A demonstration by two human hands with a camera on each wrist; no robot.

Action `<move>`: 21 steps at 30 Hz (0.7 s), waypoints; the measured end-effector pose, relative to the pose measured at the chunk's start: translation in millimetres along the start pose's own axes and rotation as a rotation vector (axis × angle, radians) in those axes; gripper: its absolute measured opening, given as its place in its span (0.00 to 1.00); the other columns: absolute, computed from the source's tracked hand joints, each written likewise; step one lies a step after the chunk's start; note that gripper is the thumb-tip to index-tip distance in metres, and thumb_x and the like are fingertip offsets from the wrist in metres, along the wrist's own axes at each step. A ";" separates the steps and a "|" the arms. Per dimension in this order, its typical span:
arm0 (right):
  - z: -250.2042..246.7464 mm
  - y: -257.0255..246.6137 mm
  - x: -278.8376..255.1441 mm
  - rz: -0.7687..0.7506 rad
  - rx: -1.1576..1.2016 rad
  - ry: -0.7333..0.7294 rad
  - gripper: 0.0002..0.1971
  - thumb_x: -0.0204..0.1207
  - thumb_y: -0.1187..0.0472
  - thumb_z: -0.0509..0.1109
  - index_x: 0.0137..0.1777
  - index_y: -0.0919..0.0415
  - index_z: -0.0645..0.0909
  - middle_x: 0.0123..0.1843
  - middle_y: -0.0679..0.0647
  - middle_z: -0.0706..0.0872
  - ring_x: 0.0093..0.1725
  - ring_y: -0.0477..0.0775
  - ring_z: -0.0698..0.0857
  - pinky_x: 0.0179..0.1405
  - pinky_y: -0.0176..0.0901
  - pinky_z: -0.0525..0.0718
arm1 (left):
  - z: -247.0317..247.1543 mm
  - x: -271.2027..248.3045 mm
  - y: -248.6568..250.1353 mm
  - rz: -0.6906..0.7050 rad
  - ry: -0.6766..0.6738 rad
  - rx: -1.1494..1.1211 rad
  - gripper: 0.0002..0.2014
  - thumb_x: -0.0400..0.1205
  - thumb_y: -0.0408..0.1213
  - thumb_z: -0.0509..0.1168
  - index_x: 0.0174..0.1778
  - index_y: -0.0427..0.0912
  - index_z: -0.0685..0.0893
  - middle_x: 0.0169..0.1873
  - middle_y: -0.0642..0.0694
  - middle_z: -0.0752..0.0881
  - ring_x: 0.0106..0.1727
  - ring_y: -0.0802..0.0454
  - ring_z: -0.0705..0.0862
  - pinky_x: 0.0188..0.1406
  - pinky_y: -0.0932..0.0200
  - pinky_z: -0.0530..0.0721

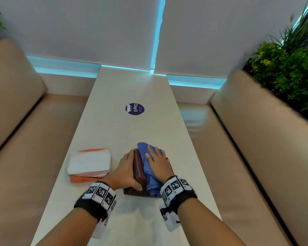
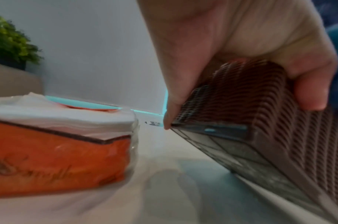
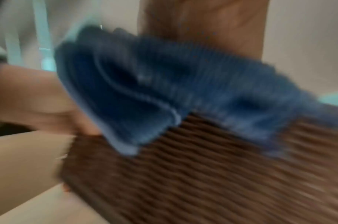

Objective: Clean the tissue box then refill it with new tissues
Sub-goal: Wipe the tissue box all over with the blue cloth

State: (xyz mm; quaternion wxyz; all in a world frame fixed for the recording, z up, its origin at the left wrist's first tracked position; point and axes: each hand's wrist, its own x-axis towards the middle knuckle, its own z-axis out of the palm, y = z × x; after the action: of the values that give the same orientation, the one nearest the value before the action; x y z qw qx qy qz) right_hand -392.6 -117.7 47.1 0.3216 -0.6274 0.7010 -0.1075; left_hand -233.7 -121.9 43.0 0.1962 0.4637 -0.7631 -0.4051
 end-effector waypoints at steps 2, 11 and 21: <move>-6.6 24.3 3.0 0.161 0.002 0.017 0.25 0.87 0.47 0.44 0.83 0.43 0.46 0.87 0.52 0.45 0.85 0.62 0.40 0.82 0.66 0.44 | 1.6 -1.8 -7.2 -0.025 -0.030 0.000 0.66 0.44 0.52 0.76 0.79 0.45 0.51 0.68 0.47 0.65 0.71 0.50 0.65 0.75 0.49 0.67; 2.4 -11.8 -27.7 0.107 -0.017 0.022 0.31 0.86 0.46 0.44 0.84 0.58 0.41 0.87 0.58 0.41 0.86 0.60 0.40 0.85 0.59 0.43 | 3.2 7.4 -9.2 0.025 0.022 0.017 0.56 0.49 0.56 0.75 0.74 0.42 0.61 0.65 0.47 0.70 0.66 0.49 0.72 0.71 0.47 0.74; 0.5 -14.7 -10.5 -0.060 -0.054 -0.029 0.28 0.86 0.46 0.46 0.84 0.44 0.45 0.87 0.53 0.42 0.85 0.60 0.37 0.83 0.65 0.45 | -0.9 6.0 -4.3 0.042 0.005 -0.025 0.58 0.47 0.56 0.73 0.74 0.42 0.61 0.63 0.50 0.70 0.66 0.52 0.71 0.70 0.53 0.71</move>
State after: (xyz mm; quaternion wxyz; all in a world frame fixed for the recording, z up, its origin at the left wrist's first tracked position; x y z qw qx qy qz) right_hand -380.4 -110.4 58.2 0.3113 -0.6581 0.6797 -0.0890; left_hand -233.7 -128.6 39.6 0.2123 0.4462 -0.7671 -0.4092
